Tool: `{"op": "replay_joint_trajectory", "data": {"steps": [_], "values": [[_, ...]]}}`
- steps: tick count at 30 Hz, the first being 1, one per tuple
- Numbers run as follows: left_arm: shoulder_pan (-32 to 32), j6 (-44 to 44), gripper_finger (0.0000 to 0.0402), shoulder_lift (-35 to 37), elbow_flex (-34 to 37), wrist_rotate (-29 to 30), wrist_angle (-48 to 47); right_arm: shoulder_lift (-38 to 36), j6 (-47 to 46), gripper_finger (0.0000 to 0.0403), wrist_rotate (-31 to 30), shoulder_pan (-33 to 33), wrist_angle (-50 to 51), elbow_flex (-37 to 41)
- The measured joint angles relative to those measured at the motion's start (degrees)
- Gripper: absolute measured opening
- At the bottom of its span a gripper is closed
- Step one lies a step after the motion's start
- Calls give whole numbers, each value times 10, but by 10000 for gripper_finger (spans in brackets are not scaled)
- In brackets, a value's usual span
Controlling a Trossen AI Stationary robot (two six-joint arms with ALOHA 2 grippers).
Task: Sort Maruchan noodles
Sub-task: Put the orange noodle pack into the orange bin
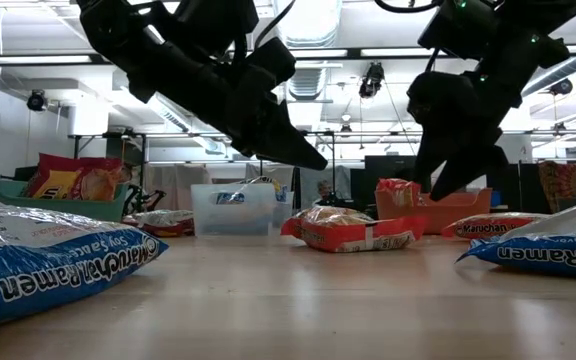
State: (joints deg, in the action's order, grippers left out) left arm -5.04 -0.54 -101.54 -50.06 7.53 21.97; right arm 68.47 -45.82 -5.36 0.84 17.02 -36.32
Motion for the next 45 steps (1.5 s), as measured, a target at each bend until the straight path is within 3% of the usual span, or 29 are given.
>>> {"op": "replay_joint_trajectory", "data": {"steps": [15, 26, 40, 45], "values": [[0, -29, 37, -38, 1, 0, 16, 0, 31, 260, -67, -5, -137, 25], [2, -35, 37, -52, 3, 0, -3, 0, 30, 260, -64, -43, -254, 83], [2, -51, 37, -108, 4, 0, 52, 0, 53, 260, -63, -43, -255, 87], [2, -58, 37, -117, 3, 0, 53, 0, 15, 261, -24, -42, -255, 89]]}}
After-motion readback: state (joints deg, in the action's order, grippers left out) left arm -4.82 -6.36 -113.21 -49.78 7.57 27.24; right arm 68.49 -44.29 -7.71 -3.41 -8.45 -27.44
